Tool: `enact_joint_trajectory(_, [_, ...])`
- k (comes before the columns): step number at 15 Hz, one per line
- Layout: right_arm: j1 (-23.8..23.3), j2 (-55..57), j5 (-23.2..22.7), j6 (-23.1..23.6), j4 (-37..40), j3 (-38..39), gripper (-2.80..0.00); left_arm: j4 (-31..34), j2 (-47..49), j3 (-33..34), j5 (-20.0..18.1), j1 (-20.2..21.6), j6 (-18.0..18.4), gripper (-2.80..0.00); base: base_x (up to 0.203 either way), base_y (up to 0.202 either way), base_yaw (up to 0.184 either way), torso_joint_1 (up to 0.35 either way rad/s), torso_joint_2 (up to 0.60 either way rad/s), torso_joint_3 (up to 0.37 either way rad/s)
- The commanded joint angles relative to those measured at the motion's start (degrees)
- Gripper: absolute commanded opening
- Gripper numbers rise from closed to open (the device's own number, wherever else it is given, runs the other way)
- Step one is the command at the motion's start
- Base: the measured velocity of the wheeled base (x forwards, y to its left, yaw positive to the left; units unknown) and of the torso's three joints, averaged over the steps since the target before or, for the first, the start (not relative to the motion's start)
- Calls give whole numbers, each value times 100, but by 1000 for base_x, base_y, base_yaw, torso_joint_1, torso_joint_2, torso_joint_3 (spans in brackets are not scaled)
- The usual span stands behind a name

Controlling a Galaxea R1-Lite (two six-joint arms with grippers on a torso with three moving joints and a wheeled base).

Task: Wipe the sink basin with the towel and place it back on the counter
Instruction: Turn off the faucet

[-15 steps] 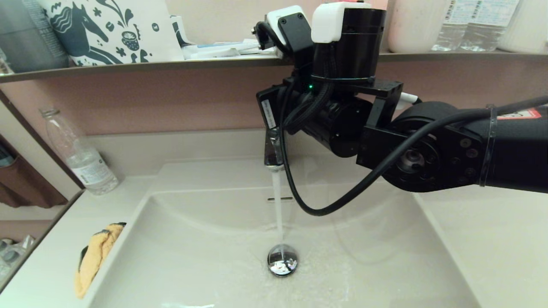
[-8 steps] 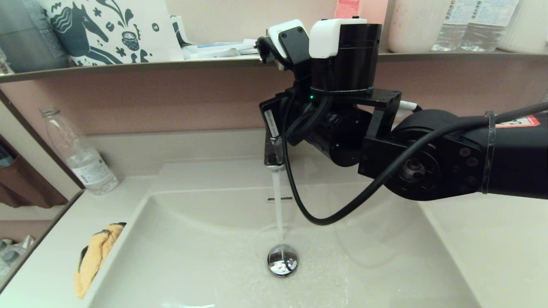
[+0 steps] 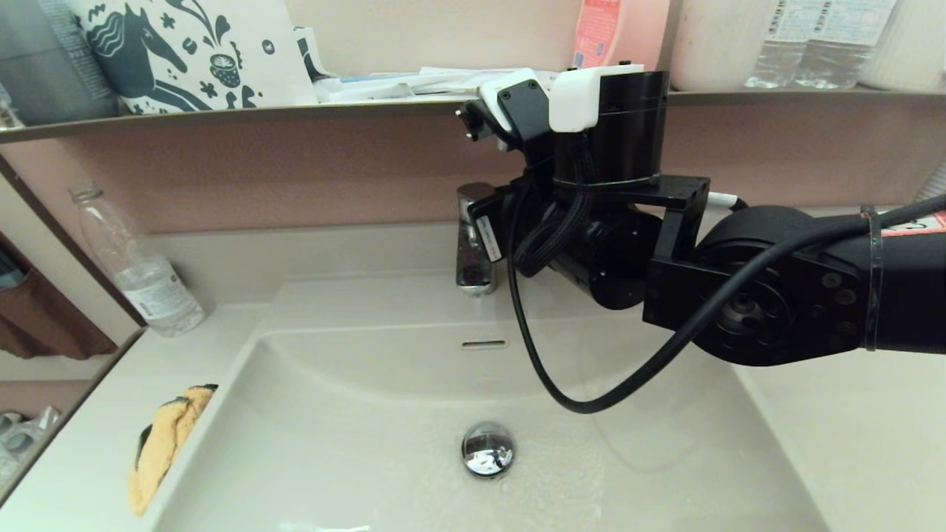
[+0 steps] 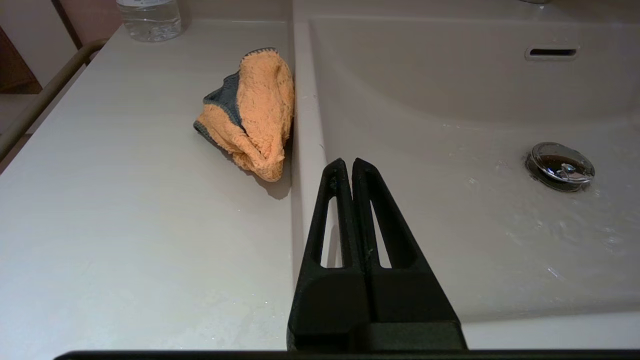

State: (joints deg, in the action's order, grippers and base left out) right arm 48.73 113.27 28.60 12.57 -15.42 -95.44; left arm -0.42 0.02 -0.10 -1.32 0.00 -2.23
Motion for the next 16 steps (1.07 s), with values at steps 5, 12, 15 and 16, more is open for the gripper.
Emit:
enact_joint_trajectory(5, [14,-272,129,0,-68,210,-280,-2,6,1,0,0,-6,-280,0,0,0,0,0,0])
enact_joint_trajectory(12, [-169,-281,169,9,-51,227,-280,-2,6,1,0,0,-6,-280,0,0,0,0,0,0])
enact_joint_trajectory(15, [-241,-109,259,9,-69,224,-280,-2,6,1,0,0,-6,-280,0,0,0,0,0,0])
enact_joint_trajectory(16, [-241,-80,255,9,-79,205,-280,6,6,1,0,0,-6,-280,0,0,0,0,0,0])
